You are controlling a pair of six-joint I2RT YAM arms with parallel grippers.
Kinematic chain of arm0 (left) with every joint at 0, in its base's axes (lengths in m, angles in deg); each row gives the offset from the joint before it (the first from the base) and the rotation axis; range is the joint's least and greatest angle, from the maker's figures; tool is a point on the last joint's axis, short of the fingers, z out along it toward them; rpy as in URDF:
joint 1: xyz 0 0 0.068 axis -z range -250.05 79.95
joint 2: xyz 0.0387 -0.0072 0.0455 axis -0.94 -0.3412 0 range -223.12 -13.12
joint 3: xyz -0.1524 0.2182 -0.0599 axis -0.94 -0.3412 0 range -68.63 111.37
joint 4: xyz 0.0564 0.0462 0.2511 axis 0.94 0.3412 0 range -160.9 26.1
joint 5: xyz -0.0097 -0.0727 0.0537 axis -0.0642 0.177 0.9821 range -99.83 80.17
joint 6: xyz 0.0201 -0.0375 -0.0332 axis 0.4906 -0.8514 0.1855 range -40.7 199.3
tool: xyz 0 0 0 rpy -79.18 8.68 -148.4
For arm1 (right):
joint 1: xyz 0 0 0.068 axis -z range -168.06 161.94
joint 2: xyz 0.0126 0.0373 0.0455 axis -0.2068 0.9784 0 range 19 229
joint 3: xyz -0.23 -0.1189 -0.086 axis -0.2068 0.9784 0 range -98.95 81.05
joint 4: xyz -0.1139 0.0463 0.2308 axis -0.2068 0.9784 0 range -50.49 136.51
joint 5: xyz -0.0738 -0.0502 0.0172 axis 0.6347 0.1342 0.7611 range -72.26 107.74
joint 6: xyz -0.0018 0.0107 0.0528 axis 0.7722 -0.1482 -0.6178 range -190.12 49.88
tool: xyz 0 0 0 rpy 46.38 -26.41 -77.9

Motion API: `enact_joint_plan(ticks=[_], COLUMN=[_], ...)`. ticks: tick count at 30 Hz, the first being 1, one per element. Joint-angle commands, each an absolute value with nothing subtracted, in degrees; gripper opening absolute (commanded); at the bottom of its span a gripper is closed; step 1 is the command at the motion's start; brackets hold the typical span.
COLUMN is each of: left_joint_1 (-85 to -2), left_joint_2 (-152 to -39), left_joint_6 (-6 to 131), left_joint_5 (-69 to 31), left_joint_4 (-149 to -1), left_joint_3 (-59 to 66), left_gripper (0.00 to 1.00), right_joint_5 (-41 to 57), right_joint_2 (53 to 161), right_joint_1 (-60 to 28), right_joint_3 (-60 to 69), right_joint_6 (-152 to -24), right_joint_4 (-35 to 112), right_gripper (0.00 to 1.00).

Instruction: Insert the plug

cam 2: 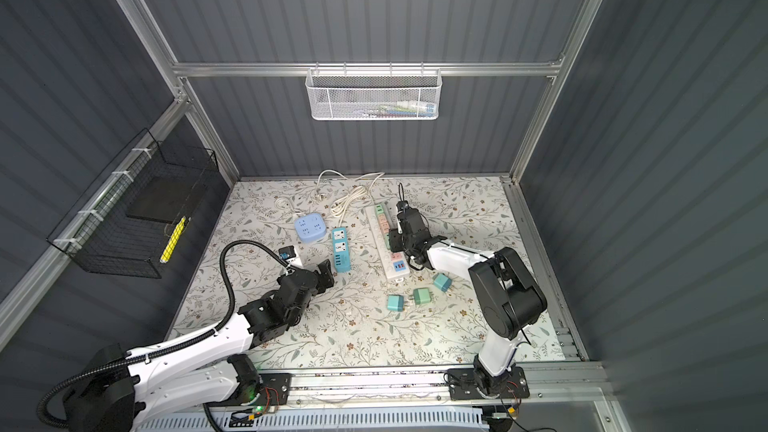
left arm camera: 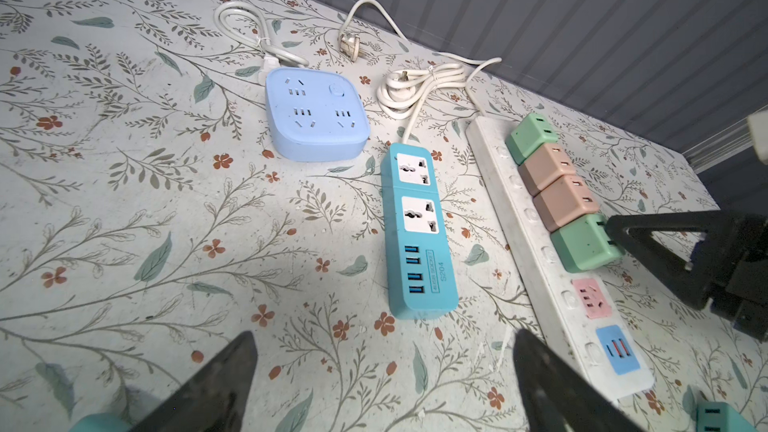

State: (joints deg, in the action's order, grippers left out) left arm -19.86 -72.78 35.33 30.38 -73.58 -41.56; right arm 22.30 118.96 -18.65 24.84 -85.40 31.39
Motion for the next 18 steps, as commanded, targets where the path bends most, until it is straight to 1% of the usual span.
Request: enact_joint_plan(ticks=[1,6,10,15,18], left_joint_1=[-19.78,-19.78,-19.8,-19.72,-18.83], left_joint_2=[-73.08,-73.48,-75.41,-81.54,-85.79], left_joint_6=[34.74,35.01,39.64,48.27,49.32], left_joint_5=[29.99,28.97,25.2,14.64,12.11], left_joint_4=[-74.23,-74.52,-73.89,-71.47,-68.4], left_joint_3=[-40.46,-40.27,-37.51,-30.81,-27.39], left_gripper=[0.96,0.96,0.95,0.91,0.91], right_joint_5=[24.25,24.78,22.93,22.35,23.4], right_joint_2=[122.28,122.31,119.19,111.89,107.85], right_joint_1=[-18.98,-19.05,-18.91,-18.64,-18.56], right_joint_3=[29.41,28.39,25.66,22.64,22.56], right_joint_6=[-85.75,-85.79,-85.38,-85.4,-86.09], right_joint_4=[40.94,42.18,44.4,47.12,48.96], right_gripper=[0.48,0.48,0.5,0.6,0.62])
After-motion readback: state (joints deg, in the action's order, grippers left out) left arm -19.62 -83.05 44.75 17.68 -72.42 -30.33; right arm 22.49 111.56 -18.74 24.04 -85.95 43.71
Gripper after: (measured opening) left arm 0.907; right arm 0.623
